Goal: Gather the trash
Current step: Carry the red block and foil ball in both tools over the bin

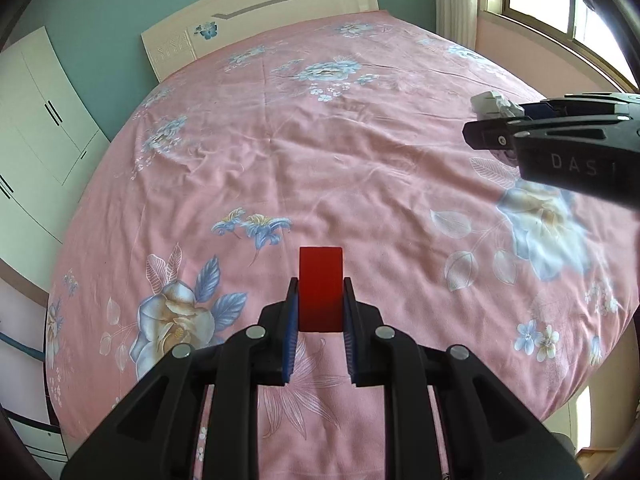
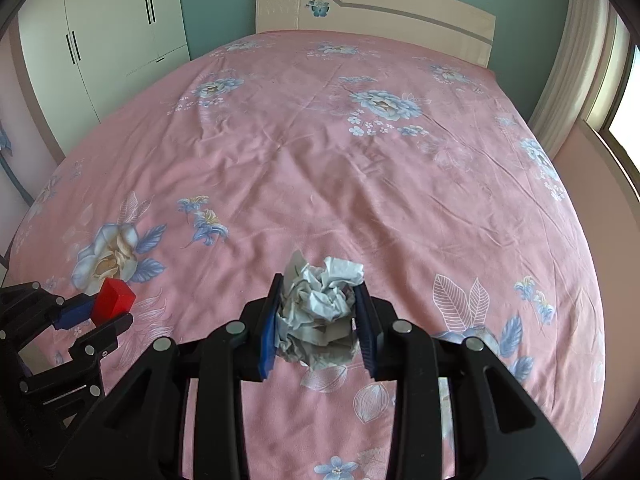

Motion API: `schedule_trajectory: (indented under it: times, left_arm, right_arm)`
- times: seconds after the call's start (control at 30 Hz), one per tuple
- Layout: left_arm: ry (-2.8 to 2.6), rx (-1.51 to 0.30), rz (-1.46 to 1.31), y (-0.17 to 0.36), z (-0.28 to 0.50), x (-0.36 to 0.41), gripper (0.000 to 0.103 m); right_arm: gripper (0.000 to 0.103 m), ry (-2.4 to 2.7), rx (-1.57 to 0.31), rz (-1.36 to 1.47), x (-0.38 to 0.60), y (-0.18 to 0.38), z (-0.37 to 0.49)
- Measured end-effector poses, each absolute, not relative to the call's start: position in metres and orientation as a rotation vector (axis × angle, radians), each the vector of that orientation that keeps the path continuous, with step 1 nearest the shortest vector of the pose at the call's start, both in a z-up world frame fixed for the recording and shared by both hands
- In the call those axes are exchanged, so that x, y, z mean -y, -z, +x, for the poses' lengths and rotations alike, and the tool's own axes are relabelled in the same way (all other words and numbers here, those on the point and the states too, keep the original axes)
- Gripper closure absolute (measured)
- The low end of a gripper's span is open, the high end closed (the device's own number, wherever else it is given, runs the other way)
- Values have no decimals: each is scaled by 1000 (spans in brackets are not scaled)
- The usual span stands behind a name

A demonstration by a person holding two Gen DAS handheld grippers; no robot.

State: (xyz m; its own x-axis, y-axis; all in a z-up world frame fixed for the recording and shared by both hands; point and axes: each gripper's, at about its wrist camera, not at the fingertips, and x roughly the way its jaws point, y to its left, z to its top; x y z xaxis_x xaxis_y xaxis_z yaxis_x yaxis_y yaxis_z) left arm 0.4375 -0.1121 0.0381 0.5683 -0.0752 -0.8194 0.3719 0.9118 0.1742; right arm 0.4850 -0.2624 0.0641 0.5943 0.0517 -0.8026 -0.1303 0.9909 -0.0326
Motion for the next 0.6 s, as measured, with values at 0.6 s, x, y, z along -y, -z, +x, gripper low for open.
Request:
schedule_trajectory:
  times: [0.6]
  left_arm:
    - [255, -796, 429, -101, 272, 92, 81]
  right_arm:
    - [68, -154, -862, -169, 254, -115, 278]
